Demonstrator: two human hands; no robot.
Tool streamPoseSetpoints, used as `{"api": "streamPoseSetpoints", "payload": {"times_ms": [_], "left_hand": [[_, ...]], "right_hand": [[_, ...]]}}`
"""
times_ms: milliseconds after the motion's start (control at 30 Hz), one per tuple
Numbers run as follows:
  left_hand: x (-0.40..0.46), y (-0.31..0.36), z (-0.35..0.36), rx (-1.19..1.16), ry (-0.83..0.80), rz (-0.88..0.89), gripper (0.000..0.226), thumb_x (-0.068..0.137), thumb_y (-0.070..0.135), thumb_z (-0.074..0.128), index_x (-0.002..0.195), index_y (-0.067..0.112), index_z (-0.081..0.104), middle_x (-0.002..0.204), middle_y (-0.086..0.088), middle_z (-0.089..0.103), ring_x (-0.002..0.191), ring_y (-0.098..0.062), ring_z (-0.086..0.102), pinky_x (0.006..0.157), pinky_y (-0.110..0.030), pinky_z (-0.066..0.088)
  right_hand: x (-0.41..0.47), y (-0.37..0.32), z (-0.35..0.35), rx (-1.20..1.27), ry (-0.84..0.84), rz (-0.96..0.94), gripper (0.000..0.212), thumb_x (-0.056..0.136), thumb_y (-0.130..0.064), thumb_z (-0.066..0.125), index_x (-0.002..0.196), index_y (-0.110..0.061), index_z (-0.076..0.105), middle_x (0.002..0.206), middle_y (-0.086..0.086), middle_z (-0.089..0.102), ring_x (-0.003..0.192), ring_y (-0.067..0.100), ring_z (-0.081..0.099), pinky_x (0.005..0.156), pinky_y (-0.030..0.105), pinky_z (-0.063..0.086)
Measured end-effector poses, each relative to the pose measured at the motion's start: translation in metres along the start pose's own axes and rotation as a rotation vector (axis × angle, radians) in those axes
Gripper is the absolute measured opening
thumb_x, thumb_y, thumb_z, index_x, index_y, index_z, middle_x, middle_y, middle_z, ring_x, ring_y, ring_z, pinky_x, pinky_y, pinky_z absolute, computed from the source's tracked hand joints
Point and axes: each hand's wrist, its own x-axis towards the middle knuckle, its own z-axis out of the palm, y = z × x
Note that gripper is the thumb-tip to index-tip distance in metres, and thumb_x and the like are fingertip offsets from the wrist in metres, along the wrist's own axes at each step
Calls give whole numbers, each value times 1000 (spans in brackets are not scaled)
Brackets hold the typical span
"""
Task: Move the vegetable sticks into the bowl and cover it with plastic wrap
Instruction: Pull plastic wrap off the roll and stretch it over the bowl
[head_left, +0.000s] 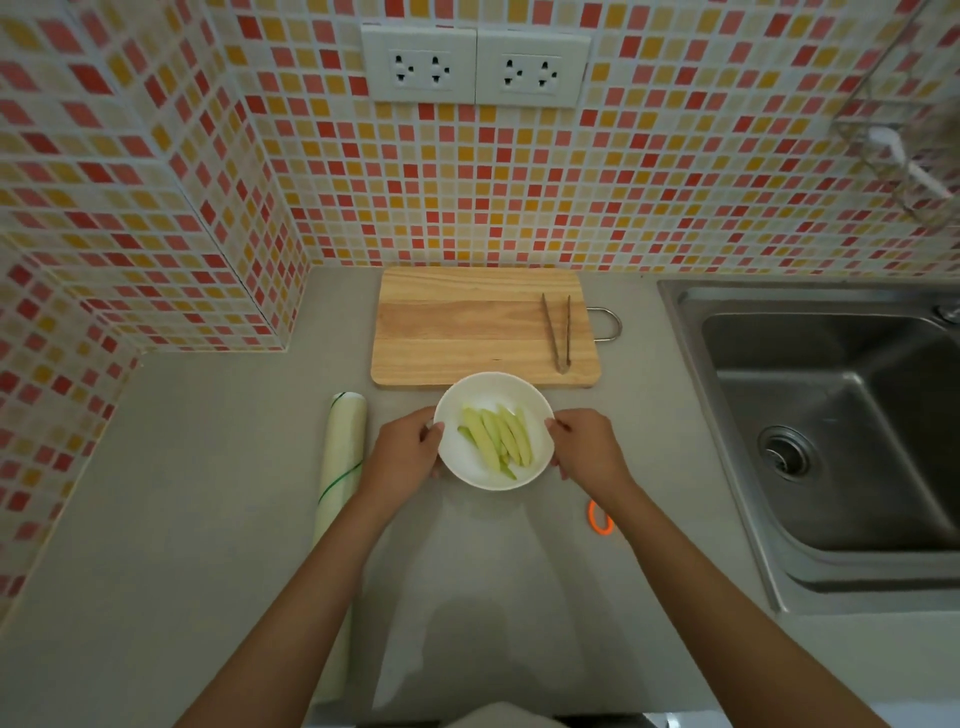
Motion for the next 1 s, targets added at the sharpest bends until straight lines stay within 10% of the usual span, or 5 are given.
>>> {"api": "streamPoseSetpoints", "payload": {"times_ms": [867,1000], "left_hand": [[-68,-12,10,81,-4,-60,28,98,21,45,114,9,64,82,-14,69,65,-24,63,75,-40,55],[-72,-15,-3,182,240,-129,37,96,37,49,121,13,60,89,-7,67,83,-25,62,76,-33,46]], "right_hand": [[-70,35,24,64,-4,4,35,95,-11,46,63,-2,56,57,14,60,31,8,46,38,25,44],[-71,35,18,88,-4,13,28,95,-26,52,88,-5,71,55,10,59,30,9,46,39,24,42]]}}
